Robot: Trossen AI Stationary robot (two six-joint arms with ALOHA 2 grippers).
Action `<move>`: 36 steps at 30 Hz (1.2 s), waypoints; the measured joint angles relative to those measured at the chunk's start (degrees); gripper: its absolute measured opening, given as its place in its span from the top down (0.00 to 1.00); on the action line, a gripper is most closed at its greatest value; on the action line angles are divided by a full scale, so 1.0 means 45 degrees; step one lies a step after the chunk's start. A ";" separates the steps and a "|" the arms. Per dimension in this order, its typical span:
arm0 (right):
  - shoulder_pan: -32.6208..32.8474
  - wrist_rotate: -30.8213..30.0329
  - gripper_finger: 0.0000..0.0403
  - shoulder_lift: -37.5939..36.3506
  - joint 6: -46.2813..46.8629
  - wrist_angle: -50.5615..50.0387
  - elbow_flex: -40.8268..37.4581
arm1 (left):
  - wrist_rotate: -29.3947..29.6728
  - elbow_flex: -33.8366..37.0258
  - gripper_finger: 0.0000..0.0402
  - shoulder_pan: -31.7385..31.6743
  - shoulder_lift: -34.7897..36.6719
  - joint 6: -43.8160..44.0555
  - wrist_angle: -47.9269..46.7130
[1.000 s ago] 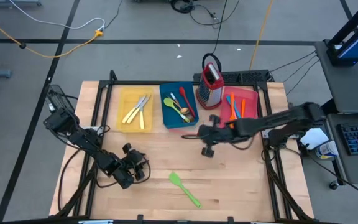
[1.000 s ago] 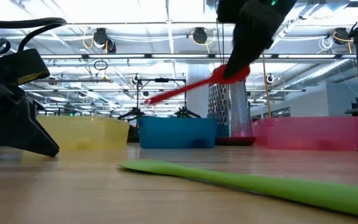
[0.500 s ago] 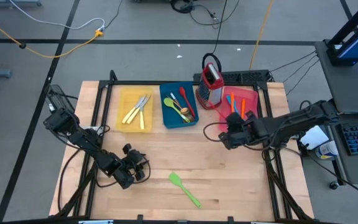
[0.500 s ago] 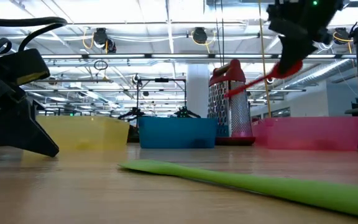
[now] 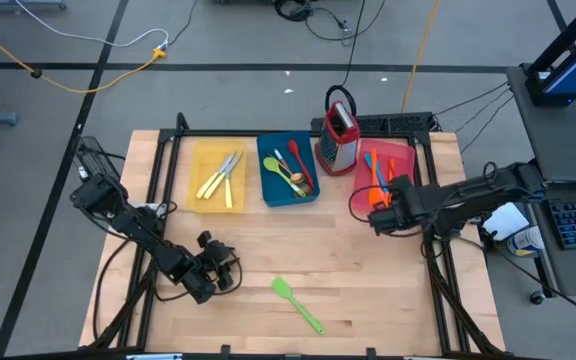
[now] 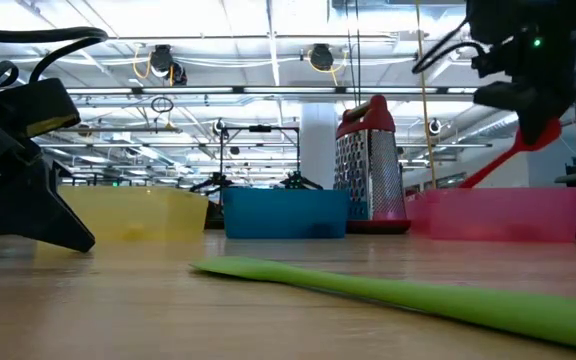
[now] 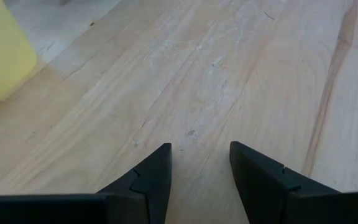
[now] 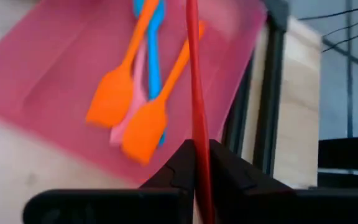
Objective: Pick & Place Kitchen Items
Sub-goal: Put the red spatula into the pink bin, then put the green spatula into the pink bin
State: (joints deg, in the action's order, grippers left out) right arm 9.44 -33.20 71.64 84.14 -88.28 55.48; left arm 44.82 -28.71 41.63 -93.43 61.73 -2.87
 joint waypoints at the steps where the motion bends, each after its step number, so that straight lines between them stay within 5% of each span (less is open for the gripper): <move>1: -0.0141 -0.0315 0.94 0.0000 0.0227 0.0070 -0.0147 | 0.0003 0.0000 0.58 0.0000 0.0000 0.0000 0.0000; 7: -0.1362 -0.0573 0.92 0.0015 0.0872 0.1538 -0.1216 | 0.0008 0.0000 0.58 0.0000 0.0000 -0.0019 0.0000; 18: -0.3012 -0.0222 0.89 0.0015 -0.2901 0.6885 -0.3177 | 0.0109 0.0000 0.58 0.0000 0.0000 -0.0709 0.0000; 36: -0.3606 -0.0281 0.73 -0.0018 -0.6587 0.9076 -0.3164 | 0.0237 0.0000 0.58 0.0000 0.0000 -0.0996 0.0019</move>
State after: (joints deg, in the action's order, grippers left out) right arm -6.79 -34.46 71.56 54.50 -47.44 41.24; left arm 45.89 -28.71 41.63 -93.43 57.25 -2.79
